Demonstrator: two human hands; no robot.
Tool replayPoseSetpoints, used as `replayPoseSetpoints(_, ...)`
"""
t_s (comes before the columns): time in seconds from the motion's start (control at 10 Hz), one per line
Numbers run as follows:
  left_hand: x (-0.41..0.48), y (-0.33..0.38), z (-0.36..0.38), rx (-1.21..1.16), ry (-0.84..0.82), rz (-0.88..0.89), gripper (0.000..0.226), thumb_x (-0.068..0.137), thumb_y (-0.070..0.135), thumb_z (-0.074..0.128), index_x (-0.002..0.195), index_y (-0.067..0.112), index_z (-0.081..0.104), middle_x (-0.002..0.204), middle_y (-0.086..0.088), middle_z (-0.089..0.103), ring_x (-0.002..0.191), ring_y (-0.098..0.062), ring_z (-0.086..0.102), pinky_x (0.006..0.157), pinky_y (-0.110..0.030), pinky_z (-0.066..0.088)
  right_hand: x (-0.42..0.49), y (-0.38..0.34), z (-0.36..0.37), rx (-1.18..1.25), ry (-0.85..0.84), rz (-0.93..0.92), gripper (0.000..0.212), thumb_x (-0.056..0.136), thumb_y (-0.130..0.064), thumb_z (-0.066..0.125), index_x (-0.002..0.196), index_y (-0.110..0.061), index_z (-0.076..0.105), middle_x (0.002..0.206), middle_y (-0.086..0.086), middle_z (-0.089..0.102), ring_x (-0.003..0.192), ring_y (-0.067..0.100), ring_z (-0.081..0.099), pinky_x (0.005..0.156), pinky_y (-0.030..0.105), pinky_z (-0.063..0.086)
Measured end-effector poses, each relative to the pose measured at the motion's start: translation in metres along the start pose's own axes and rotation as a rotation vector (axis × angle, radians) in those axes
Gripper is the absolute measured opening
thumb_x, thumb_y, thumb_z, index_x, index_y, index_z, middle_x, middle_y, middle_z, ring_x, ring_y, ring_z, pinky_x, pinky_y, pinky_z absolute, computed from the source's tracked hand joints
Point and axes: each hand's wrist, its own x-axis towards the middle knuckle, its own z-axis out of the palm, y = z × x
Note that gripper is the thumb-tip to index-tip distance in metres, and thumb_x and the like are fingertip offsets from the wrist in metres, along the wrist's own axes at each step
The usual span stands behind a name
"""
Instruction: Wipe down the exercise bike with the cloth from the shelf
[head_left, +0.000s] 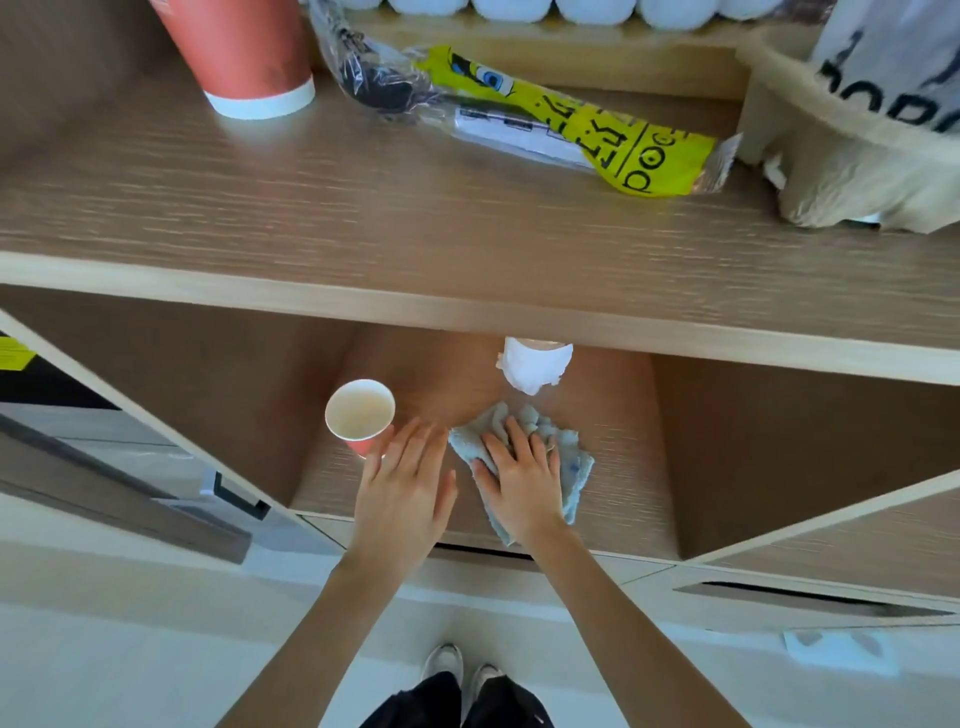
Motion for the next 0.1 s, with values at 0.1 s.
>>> replayPoseSetpoints(0.1,0.0027,0.0032,-0.0038,-0.025,-0.010,-0.024,0.041,0.089,0.028,0.044,0.114,0.003,0.065,0.117,-0.012,0.065,0.115,-0.029,0.058,0.098,-0.045,0.043,-0.0015,0.0041,-0.0155,-0.025,-0.060,-0.003,0.051,0.094,-0.046,0.046,0.140,-0.027,0.041,0.156,0.007,0.019,0.137,0.032,0.028,0.108,0.049,0.031)
